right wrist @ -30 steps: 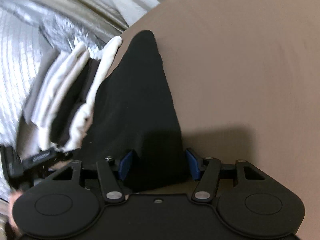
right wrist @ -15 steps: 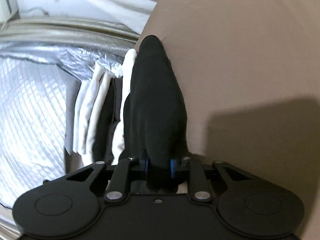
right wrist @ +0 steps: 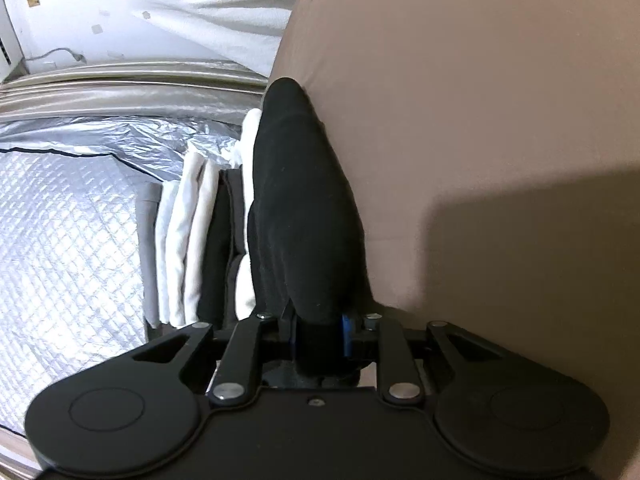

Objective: Fold clothes
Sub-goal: 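Grasp the folded black shirt edge with the right gripper and lift it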

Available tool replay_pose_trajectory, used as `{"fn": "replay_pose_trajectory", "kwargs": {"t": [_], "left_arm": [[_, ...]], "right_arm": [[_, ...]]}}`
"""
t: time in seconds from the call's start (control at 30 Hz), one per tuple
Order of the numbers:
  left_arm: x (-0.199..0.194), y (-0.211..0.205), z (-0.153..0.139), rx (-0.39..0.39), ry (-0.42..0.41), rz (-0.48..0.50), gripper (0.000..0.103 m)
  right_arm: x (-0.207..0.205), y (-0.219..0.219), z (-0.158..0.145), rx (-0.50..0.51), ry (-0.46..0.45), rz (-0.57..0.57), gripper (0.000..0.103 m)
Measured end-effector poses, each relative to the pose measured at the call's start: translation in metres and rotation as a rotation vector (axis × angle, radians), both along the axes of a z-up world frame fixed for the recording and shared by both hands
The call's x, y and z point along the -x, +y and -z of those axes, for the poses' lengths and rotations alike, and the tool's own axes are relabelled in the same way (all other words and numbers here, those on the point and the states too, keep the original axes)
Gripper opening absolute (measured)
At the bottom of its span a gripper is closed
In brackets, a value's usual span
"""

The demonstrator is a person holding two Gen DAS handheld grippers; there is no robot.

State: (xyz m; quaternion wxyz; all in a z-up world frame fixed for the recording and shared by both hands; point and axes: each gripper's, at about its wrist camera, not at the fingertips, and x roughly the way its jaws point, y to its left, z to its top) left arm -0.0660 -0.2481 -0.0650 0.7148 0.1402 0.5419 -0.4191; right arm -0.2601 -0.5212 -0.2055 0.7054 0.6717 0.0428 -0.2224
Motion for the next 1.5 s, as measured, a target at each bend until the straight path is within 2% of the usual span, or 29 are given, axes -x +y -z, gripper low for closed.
{"fn": "replay_pose_trajectory", "kwargs": {"t": [0.1,0.13,0.2,0.27,0.3,0.33,0.43,0.53,0.57,0.67,0.77,1.0,1.13,1.2,1.27,1.3,1.33,1.37,1.4,1.43,1.47,1.5], "left_arm": [[-0.001,-0.002,0.002,-0.003,-0.002,0.003,0.089],[-0.002,-0.003,0.003,-0.004,-0.003,0.003,0.089],[-0.002,-0.004,0.004,-0.008,-0.003,0.003,0.091],[-0.002,-0.007,0.005,-0.014,-0.007,0.005,0.092],[-0.001,-0.007,0.005,-0.016,-0.011,0.007,0.093],[-0.001,-0.008,0.005,-0.017,-0.015,0.01,0.093],[-0.001,-0.009,0.005,-0.018,-0.019,0.014,0.093],[-0.002,-0.01,0.006,-0.02,-0.016,0.013,0.093],[-0.002,-0.01,0.007,-0.022,-0.019,0.016,0.093],[-0.002,-0.011,0.008,-0.023,-0.022,0.018,0.093],[-0.004,-0.011,0.009,-0.021,-0.015,0.013,0.094],[-0.003,-0.011,0.008,-0.02,-0.02,0.014,0.094],[-0.002,-0.012,0.009,-0.023,-0.024,0.016,0.095],[-0.001,-0.012,0.009,-0.023,-0.026,0.017,0.095],[-0.001,-0.012,0.008,-0.024,-0.026,0.018,0.095],[-0.001,-0.012,0.008,-0.025,-0.027,0.018,0.095],[-0.001,-0.012,0.008,-0.025,-0.027,0.017,0.095],[0.0,-0.012,0.008,-0.026,-0.028,0.018,0.095],[0.0,-0.013,0.009,-0.027,-0.03,0.02,0.095],[0.0,-0.012,0.009,-0.027,-0.032,0.021,0.095],[0.0,-0.012,0.009,-0.026,-0.032,0.022,0.095],[-0.001,-0.012,0.008,-0.024,-0.029,0.021,0.095]], "right_arm": [[0.001,0.008,-0.018,0.078,0.133,0.02,0.03],[-0.001,0.014,-0.032,0.156,0.209,0.024,0.031],[-0.011,0.033,-0.062,0.39,0.404,0.026,0.031],[-0.03,0.056,-0.086,0.638,0.544,0.012,0.031],[-0.039,0.066,-0.094,0.744,0.579,-0.002,0.031],[-0.048,0.074,-0.098,0.804,0.574,-0.038,0.031],[-0.079,0.091,-0.097,0.914,0.552,-0.217,0.03],[-0.105,0.09,-0.075,0.895,0.685,-0.3,0.026],[-0.108,0.089,-0.068,0.886,0.722,-0.303,0.016],[-0.099,0.08,-0.071,0.834,0.697,-0.274,0.0],[-0.09,0.076,-0.074,0.799,0.699,-0.237,0.0],[-0.076,0.077,-0.078,0.839,0.759,-0.126,0.0],[-0.072,0.077,-0.077,0.836,0.769,-0.122,0.0],[-0.075,0.083,-0.078,0.866,0.747,-0.153,0.011],[-0.085,0.089,-0.076,0.898,0.718,-0.218,0.012],[-0.09,0.092,-0.075,0.912,0.702,-0.256,0.025],[-0.096,0.094,-0.072,0.923,0.7,-0.28,0.03],[-0.099,0.093,-0.069,0.932,0.722,-0.282,0.029],[-0.103,0.093,-0.066,0.94,0.744,-0.283,0.027],[-0.107,0.093,-0.063,0.948,0.765,-0.284,0.02],[-0.111,0.093,-0.06,0.957,0.787,-0.286,0.0],[-0.111,0.092,-0.06,0.96,0.8,-0.278,0.0]]}}
